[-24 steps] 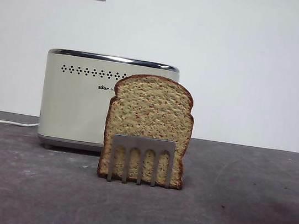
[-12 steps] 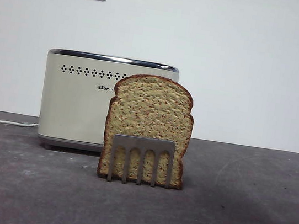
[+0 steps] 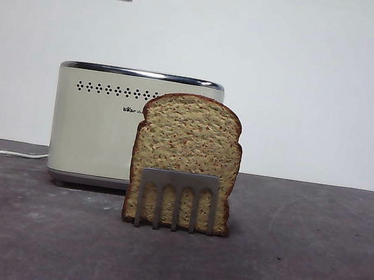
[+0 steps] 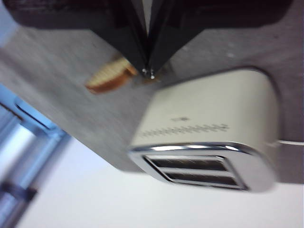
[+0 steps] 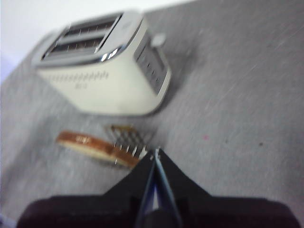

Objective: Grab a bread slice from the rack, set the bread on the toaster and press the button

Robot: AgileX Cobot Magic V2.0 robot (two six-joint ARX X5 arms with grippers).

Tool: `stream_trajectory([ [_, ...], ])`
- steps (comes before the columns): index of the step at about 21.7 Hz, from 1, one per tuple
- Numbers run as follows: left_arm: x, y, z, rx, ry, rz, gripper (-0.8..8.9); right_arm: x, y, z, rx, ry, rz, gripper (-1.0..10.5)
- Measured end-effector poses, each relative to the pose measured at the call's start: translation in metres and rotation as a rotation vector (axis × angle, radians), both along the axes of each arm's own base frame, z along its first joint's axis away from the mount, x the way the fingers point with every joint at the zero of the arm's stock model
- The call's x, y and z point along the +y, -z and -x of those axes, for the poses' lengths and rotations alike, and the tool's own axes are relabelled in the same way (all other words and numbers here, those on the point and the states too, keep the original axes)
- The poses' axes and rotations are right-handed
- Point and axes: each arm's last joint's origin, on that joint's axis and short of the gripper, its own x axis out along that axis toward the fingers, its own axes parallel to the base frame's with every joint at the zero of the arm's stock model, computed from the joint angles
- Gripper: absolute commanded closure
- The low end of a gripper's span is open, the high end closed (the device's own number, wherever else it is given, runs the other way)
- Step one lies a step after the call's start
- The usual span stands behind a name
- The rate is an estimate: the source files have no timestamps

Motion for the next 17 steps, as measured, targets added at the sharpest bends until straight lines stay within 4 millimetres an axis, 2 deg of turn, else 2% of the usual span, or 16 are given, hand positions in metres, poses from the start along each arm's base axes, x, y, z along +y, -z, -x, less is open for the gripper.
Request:
stream_trajectory([
  [9, -0.006, -0.038, -0.004, 0.027, 0.216, -0.141, 8.22, 0.006, -0.026, -0.007, 0.076, -0.132, 0.12, 9.6],
  [14, -0.009, -0.039, -0.007, 0.029, 0.255, -0.199, 8.08, 0.006, -0.025, -0.007, 0.069, -0.143, 0.134, 9.6],
  [15, -0.009, -0.039, -0.007, 0.029, 0.257, -0.2, 7.65, 0.006, -0.025, -0.007, 0.069, -0.143, 0.135, 9.6],
  [16, -0.009, -0.039, -0.007, 0.029, 0.257, -0.2, 6.26, 0.006, -0.025, -0.007, 0.069, -0.143, 0.135, 9.6],
  [17, -0.009, -0.039, -0.007, 0.029, 0.257, -0.2, 4.18, 0.006, -0.025, -0.007, 0.069, -0.143, 0.135, 9.6],
])
